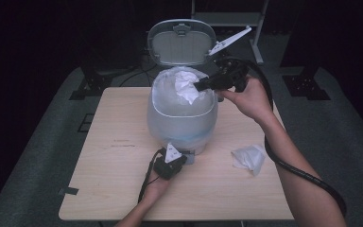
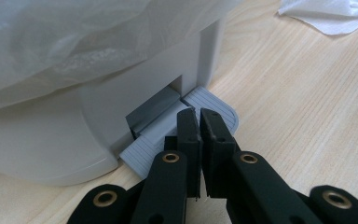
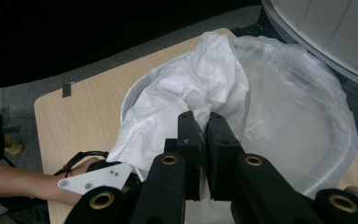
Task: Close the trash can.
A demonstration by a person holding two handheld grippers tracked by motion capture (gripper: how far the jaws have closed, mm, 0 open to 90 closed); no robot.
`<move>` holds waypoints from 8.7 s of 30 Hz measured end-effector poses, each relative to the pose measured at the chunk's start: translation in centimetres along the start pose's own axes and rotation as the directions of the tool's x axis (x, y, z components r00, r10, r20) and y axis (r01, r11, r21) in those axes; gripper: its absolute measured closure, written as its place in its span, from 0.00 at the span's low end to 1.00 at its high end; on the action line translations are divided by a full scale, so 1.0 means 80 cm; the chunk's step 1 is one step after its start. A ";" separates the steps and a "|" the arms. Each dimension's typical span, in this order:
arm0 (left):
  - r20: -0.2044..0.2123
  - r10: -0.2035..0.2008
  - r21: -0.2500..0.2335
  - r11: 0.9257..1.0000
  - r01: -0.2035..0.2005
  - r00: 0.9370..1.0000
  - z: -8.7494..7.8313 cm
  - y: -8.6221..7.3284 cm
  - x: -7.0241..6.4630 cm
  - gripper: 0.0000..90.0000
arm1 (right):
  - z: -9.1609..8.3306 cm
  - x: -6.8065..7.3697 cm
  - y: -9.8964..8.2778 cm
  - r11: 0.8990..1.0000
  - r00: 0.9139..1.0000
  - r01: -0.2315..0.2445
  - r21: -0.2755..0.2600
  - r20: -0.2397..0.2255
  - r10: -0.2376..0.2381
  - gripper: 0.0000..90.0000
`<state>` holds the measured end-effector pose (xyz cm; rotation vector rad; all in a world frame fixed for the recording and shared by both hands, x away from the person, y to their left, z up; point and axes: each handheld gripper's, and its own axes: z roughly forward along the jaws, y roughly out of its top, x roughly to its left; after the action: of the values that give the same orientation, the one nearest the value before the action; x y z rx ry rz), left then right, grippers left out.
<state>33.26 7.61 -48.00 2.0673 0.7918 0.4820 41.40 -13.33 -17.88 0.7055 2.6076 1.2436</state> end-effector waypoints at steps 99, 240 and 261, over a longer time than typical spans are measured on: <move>-0.018 0.011 0.001 1.000 -0.011 1.000 0.000 0.000 -0.003 0.97 | -0.055 -0.032 -0.126 0.985 0.986 -0.159 -0.065 0.039 0.162 0.64; -0.036 0.017 0.003 1.000 -0.017 0.999 -0.002 -0.001 -0.008 0.97 | 0.021 -0.049 -0.360 0.953 0.958 -0.285 0.100 0.061 0.280 0.99; -0.037 0.017 0.002 1.000 -0.017 0.999 -0.002 -0.001 -0.008 0.97 | -0.026 -0.033 -0.316 0.973 0.972 -0.230 0.036 0.052 0.228 0.99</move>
<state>32.65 7.28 -47.99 2.0733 0.7968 0.5303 34.33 -29.68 -36.12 1.0562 2.5774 1.2157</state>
